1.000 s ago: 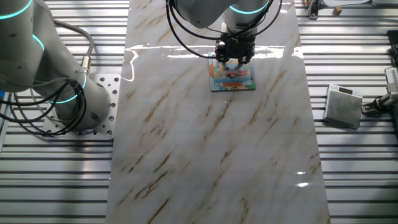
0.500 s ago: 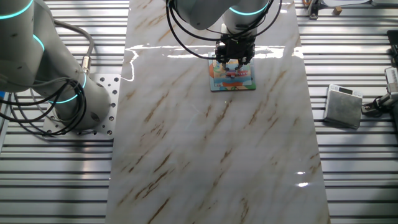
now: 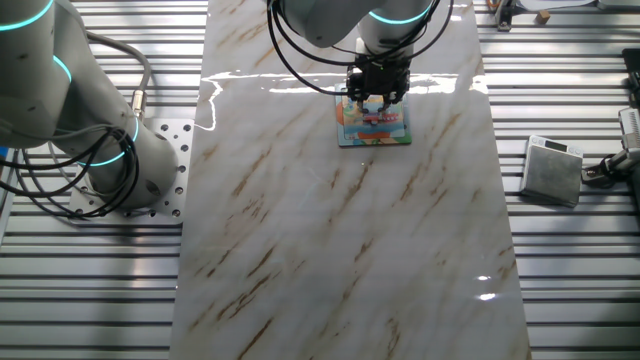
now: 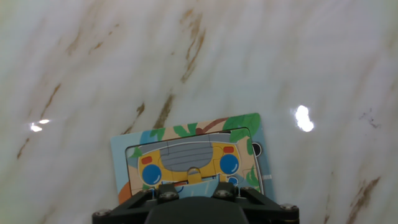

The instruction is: Assemble one piece of a puzzle

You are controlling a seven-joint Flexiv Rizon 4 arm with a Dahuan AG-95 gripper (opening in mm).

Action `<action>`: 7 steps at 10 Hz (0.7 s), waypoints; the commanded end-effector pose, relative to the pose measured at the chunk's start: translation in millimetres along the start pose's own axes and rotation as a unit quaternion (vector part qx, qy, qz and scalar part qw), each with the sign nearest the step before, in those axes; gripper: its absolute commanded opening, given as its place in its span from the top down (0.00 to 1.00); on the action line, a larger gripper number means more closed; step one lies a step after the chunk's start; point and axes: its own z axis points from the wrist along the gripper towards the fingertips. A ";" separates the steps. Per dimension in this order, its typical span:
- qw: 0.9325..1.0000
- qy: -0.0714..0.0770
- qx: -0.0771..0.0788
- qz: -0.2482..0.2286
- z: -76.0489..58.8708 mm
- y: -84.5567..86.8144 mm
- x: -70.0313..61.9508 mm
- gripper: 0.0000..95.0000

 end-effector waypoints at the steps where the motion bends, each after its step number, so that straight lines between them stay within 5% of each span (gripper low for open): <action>1: 1.000 0.000 0.001 0.002 0.5 -0.5 0.3 1.00; 7: 1.000 0.001 0.001 0.004 0.5 -0.5 0.2 1.00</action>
